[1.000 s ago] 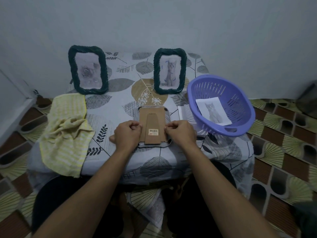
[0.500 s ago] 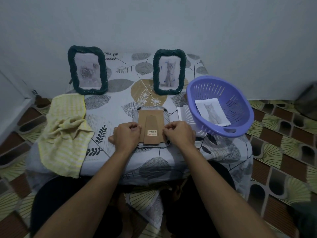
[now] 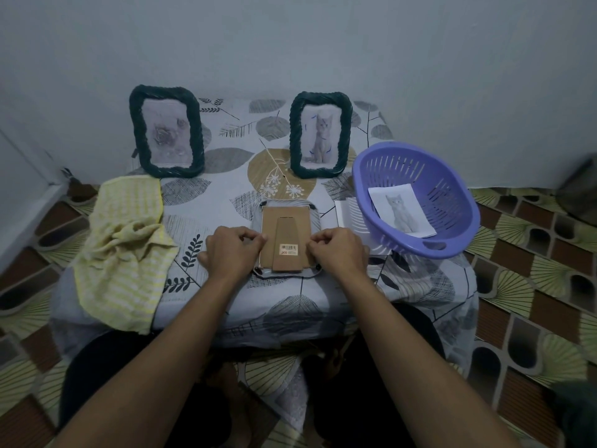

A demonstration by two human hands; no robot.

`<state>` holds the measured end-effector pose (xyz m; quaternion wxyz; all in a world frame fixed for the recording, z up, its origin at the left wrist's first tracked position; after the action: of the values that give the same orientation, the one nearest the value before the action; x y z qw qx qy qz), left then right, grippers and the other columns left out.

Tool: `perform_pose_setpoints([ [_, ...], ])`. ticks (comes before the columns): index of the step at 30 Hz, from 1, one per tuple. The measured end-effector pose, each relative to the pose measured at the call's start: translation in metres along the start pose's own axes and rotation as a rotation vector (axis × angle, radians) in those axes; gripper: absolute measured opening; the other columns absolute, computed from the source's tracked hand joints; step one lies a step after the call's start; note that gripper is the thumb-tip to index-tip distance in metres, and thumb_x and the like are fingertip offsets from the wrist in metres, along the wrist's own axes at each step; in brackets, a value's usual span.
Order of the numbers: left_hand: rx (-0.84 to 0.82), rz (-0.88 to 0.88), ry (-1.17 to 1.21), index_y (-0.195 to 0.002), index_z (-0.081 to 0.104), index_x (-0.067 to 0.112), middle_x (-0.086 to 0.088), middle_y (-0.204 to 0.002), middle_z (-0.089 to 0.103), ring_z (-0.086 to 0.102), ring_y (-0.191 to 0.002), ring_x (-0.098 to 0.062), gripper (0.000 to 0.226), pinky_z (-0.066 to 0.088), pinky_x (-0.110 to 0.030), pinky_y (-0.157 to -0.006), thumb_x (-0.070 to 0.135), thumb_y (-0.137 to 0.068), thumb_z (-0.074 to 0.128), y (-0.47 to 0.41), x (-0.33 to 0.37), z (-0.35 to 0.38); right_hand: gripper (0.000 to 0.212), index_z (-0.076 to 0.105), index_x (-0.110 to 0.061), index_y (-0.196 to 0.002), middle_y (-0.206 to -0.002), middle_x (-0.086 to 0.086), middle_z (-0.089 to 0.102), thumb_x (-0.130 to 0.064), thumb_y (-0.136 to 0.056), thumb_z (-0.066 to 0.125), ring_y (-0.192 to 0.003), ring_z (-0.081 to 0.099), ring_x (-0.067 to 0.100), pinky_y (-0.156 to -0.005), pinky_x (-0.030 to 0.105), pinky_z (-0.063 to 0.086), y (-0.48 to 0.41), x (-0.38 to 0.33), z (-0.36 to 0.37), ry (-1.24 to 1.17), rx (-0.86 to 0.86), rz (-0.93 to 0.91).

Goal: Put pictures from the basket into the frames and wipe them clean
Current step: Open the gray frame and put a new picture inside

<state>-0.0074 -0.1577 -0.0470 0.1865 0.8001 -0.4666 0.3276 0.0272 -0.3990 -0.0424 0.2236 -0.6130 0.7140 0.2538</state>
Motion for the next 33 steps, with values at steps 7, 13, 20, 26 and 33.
perform_pose_setpoints([
  [7, -0.126, 0.015, 0.065, -0.063, 0.068, 0.056, 0.017, -0.082, 0.072, 0.062, -0.104, -0.026, 0.018, 0.048, -0.054, -0.091, 0.073, -0.062, 0.071, -0.007, -0.010, 0.006, 0.022, 0.076, -0.031, -0.105, -0.103, -0.009, 0.074, -0.035, -0.087, 0.064, -0.105, 0.060, 0.017, -0.097, 0.038, 0.035, 0.000, -0.002, 0.001, 0.034, 0.027, -0.023],
  [13, -0.095, -0.011, -0.009, -0.056, 0.064, 0.041, 0.009, -0.089, 0.070, 0.052, -0.115, -0.028, 0.027, 0.039, -0.046, -0.095, 0.054, -0.066, 0.085, -0.007, -0.006, 0.004, 0.022, 0.075, -0.030, -0.104, -0.102, -0.008, 0.073, -0.033, -0.085, 0.063, -0.106, 0.059, 0.018, -0.096, 0.038, 0.035, 0.002, -0.004, -0.002, 0.066, 0.032, -0.026],
  [20, -0.125, 0.064, -0.088, -0.068, 0.074, 0.040, 0.020, -0.085, 0.061, 0.050, -0.116, -0.027, 0.017, 0.034, -0.045, -0.091, 0.055, -0.070, 0.082, -0.011, 0.000, 0.004, 0.039, 0.057, -0.025, -0.129, -0.132, 0.002, 0.050, -0.033, -0.091, 0.055, -0.128, 0.039, 0.022, -0.105, 0.041, 0.029, -0.001, -0.036, 0.015, 0.077, -0.032, -0.267],
  [26, -0.154, 0.131, -0.192, -0.066, 0.074, 0.046, 0.016, -0.088, 0.069, 0.053, -0.109, -0.028, 0.020, 0.033, -0.042, -0.086, 0.065, -0.070, 0.078, -0.015, 0.007, 0.002, 0.051, 0.033, -0.031, -0.152, -0.165, 0.004, 0.016, -0.044, -0.103, 0.037, -0.153, 0.007, 0.022, -0.118, 0.048, 0.012, -0.004, -0.045, 0.042, 0.209, -0.162, -0.421],
  [33, -0.332, 0.166, -0.090, -0.054, 0.072, 0.046, 0.018, -0.066, 0.071, 0.067, -0.086, -0.015, 0.020, 0.054, -0.046, -0.087, 0.054, -0.063, 0.087, -0.030, 0.009, 0.012, 0.053, 0.024, -0.037, -0.155, -0.167, 0.000, 0.007, -0.050, -0.103, 0.029, -0.154, 0.001, 0.019, -0.118, 0.045, 0.008, -0.006, -0.043, 0.052, 0.341, -0.186, -0.448],
])
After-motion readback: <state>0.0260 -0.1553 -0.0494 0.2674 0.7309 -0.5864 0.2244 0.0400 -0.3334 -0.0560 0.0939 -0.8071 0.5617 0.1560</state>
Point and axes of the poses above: each hand's wrist, its own y-axis away from the middle knuckle, its own z-axis out of the palm, x = y × z, the point moved 9 cm from there along -y, towards the middle knuckle
